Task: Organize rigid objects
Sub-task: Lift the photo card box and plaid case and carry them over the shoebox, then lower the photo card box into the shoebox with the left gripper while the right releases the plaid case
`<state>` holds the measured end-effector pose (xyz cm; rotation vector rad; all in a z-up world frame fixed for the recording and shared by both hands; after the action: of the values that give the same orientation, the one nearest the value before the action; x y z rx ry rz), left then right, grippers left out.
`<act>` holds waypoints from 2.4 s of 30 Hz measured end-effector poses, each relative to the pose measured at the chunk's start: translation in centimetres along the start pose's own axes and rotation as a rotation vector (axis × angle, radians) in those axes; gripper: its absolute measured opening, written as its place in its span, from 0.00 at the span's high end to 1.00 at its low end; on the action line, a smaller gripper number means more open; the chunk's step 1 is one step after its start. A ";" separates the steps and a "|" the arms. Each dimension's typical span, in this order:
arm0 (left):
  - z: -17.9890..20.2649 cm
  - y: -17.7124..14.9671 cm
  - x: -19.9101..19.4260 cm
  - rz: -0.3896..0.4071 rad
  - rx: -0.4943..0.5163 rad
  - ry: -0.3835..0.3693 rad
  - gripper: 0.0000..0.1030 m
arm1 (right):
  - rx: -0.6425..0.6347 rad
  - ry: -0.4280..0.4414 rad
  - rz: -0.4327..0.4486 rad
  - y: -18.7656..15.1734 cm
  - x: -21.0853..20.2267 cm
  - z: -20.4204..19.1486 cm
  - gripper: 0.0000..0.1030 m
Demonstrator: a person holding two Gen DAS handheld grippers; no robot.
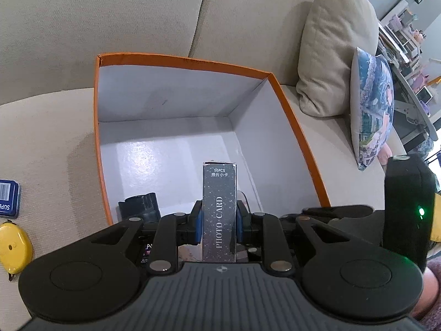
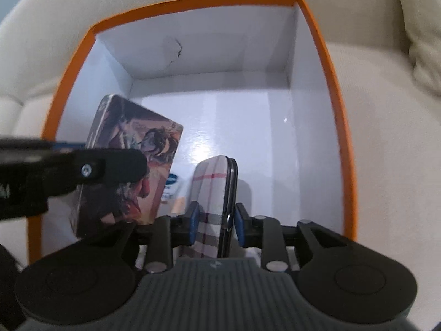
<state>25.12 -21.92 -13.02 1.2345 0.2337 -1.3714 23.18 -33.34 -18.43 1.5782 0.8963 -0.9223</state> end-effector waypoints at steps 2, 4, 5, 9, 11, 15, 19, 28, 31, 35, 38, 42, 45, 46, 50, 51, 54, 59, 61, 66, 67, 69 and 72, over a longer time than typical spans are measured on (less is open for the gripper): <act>-0.1 0.0 -0.1 -0.001 -0.005 -0.006 0.76 | -0.059 -0.046 0.001 0.1 -0.2 -0.4 0.71; -0.2 0.0 -0.1 -0.002 -0.007 -0.011 0.76 | -0.114 -0.075 -0.007 0.1 0.1 -0.9 0.72; -0.2 0.0 -0.1 -0.002 -0.008 -0.011 0.76 | -0.130 -0.082 -0.011 0.0 0.3 -1.1 0.72; -0.3 0.0 -0.1 -0.007 -0.017 -0.019 0.76 | -0.138 -0.079 -0.015 0.0 0.6 -1.2 0.71; -0.3 0.1 -0.1 -0.009 -0.028 -0.024 0.76 | -0.138 -0.072 -0.018 0.0 0.8 -1.2 0.69; 0.0 0.1 -0.4 -0.004 -0.040 -0.030 0.76 | -0.198 -0.115 0.009 -0.3 0.2 -0.9 0.70; 0.6 0.0 -0.5 0.001 -0.077 -0.063 0.76 | -0.154 -0.138 0.138 0.3 -3.7 -0.3 0.71; 3.1 -1.2 5.0 -0.083 -0.175 -0.152 0.76 | -0.004 -0.263 0.342 0.8 -9.4 3.4 0.74; 3.5 -1.6 6.7 -0.114 -0.204 -0.159 0.76 | 0.017 -0.277 0.344 0.6 -9.1 4.2 0.74; 3.7 -2.1 8.6 -0.172 -0.231 -0.144 0.76 | 0.037 -0.289 0.330 0.4 -8.1 4.9 0.74; 3.7 -2.6 9.3 -0.198 -0.223 -0.119 0.74 | 0.038 -0.286 0.331 0.4 -7.7 4.8 0.74; 3.7 -2.6 8.8 -0.201 -0.215 -0.107 0.65 | 0.038 -0.291 0.329 0.2 -7.6 4.7 0.74; 3.9 -2.4 7.7 -0.184 -0.160 -0.064 0.61 | 0.044 -0.287 0.330 0.1 -7.7 4.8 0.74; 3.9 -2.4 7.5 -0.183 -0.147 -0.056 0.68 | 0.044 -0.287 0.329 0.1 -7.8 4.8 0.74; 3.9 -2.7 7.5 -0.209 -0.129 -0.044 0.88 | 0.042 -0.289 0.329 0.0 -7.7 4.7 0.74; 3.7 -2.9 7.8 -0.213 -0.132 -0.041 0.89 | 0.043 -0.289 0.329 0.0 -7.7 4.7 0.74; 3.5 -3.3 8.1 -0.211 -0.162 -0.063 0.92 | 0.042 -0.290 0.334 0.0 -7.9 4.6 0.74; 3.3 -3.4 8.2 -0.209 -0.172 -0.052 0.90 | 0.026 -0.290 0.326 -0.3 -7.9 4.3 0.74; 3.0 -3.4 8.1 -0.209 -0.173 -0.065 0.90 | 0.029 -0.290 0.320 -0.3 -7.8 4.2 0.74; 3.7 -2.9 5.7 -0.159 -0.100 -0.064 0.90 | 0.011 -0.290 0.307 -0.3 -8.0 3.8 0.74; 3.8 -2.8 5.0 -0.147 -0.092 -0.067 0.90 | 0.008 -0.292 0.306 -0.4 -8.1 3.6 0.74; 3.8 -2.5 3.3 -0.115 -0.075 -0.066 0.90 | 0.002 -0.296 0.303 -0.5 -8.4 3.4 0.74; 3.5 -2.3 0.8 -0.078 -0.056 -0.058 0.90 | -0.009 -0.293 0.304 -0.6 -8.9 2.7 0.74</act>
<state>21.66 -24.45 -13.36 1.1475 0.2803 -1.4565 18.55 -36.65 -11.04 1.4738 0.4401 -0.8979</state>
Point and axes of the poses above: each gripper's, at about its wrist camera, not at the fingertips, and x roughly the way its jaws point, z to its right, y to its top, the point moved 5 cm from there along x, roughly the way its jaws point, and after that the axes turned 4 degrees about z, right-handed, at the moved point
